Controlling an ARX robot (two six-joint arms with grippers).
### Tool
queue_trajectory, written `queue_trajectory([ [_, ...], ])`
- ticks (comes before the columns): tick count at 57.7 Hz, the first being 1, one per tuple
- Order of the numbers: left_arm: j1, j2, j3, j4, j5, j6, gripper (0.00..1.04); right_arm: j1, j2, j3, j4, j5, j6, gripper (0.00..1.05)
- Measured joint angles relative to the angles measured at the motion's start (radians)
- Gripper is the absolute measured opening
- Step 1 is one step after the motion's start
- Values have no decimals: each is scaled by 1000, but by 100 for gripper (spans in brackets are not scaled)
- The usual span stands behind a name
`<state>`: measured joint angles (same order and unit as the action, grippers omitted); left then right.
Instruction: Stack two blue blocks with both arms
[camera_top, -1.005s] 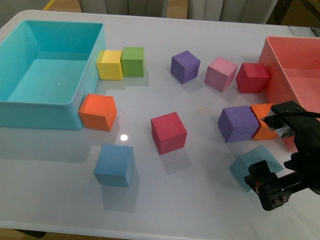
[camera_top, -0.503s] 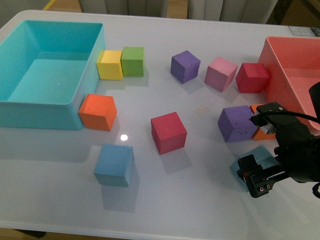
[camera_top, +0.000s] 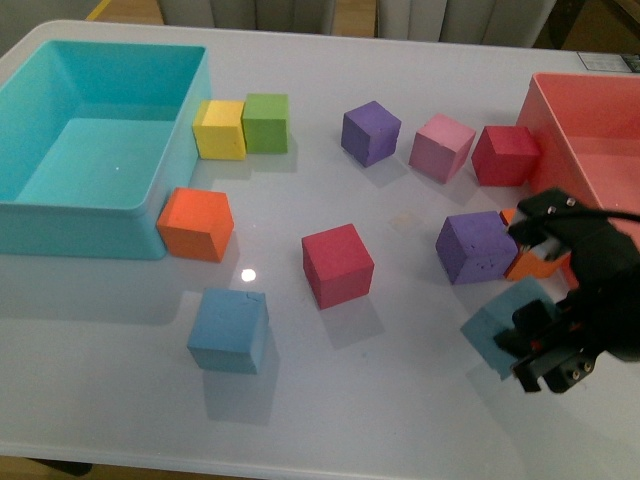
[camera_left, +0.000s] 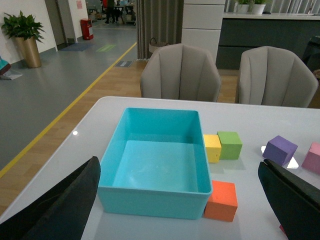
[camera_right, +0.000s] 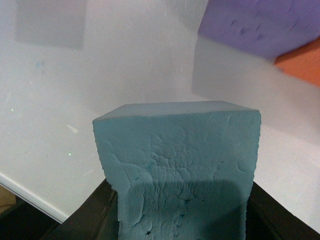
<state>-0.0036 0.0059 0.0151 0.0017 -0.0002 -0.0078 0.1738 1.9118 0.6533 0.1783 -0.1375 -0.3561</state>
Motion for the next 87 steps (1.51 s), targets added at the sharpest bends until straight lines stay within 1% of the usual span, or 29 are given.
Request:
queue_trajectory([
  [4,0,0,0,0,0,0,96,7,-64,45,-40,-13,8,46],
  [9,0,0,0,0,0,0,96,25,-82,107,-46,-12,32,45],
  [17,0,0,0,0,0,0,96,72,-42,249,-66,28,76,44],
  [30,0,0,0,0,0,0,96,154,161,526,-161,90,135,44],
  [38,0,0,0,0,0,0,96,205,341,753,-233,143,192,43],
  [52,0,0,0,0,0,0,96,230,507,969,-278,168,260,43],
  [64,0,0,0,0,0,0,96,234,581,1036,-300,167,285,42],
  [87,0,0,0,0,0,0,96,235,649,1078,-312,161,309,42],
])
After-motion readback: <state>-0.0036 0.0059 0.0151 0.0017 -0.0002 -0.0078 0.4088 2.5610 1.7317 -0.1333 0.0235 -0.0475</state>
